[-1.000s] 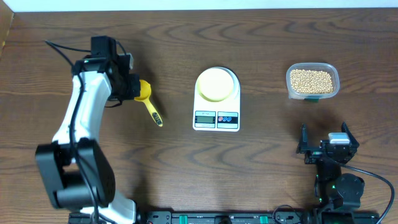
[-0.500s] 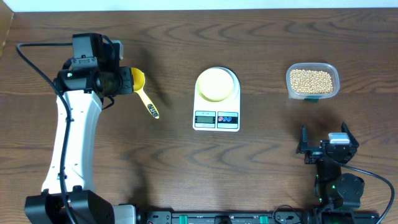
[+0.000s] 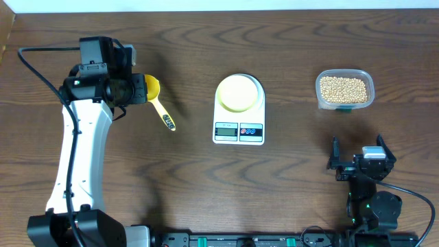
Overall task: Scoop item into bowl and weigh 50g on scale
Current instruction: 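Lift the yellow scoop with the left gripper and move it forward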
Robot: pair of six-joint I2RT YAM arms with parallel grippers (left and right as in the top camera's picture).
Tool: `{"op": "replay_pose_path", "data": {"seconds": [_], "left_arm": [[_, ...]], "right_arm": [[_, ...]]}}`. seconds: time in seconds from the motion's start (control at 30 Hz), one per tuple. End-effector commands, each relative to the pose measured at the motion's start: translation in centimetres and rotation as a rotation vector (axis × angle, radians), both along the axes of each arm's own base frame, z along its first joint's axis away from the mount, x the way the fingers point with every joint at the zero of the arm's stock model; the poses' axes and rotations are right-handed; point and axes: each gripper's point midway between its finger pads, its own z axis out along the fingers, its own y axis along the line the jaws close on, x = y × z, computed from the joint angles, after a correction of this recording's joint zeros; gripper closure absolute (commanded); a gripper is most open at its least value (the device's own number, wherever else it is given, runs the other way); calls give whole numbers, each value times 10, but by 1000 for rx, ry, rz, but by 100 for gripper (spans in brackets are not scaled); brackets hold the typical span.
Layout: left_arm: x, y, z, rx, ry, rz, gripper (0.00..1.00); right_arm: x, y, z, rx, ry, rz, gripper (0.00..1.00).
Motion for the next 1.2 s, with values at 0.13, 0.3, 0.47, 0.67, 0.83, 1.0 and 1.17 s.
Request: {"op": "replay_pose_path", "data": {"seconds": [0.13,0.3,0.47,0.67,0.83,1.0,1.17], "left_arm": [[0,3,0,8,-4,4,93],[8,4,5,-33,-38,78,92],[22,5,14,-99,-95,186,92],[39,6,27,-228,-169,365,92],[51,7,38,-368,-216,535,92],[59,8,41,-517,-226,712,92],[63,8,33,-618,-193,852,92]], "right_arm": [[0,0,0,-7,0,0,1],[0,0,0,-7,0,0,1],[0,0,0,-7,0,0,1],[0,0,0,-7,0,0,1],[0,0,0,-7,0,0,1],[0,0,0,-7,0,0,1],[0,0,0,-7,0,0,1]]}}
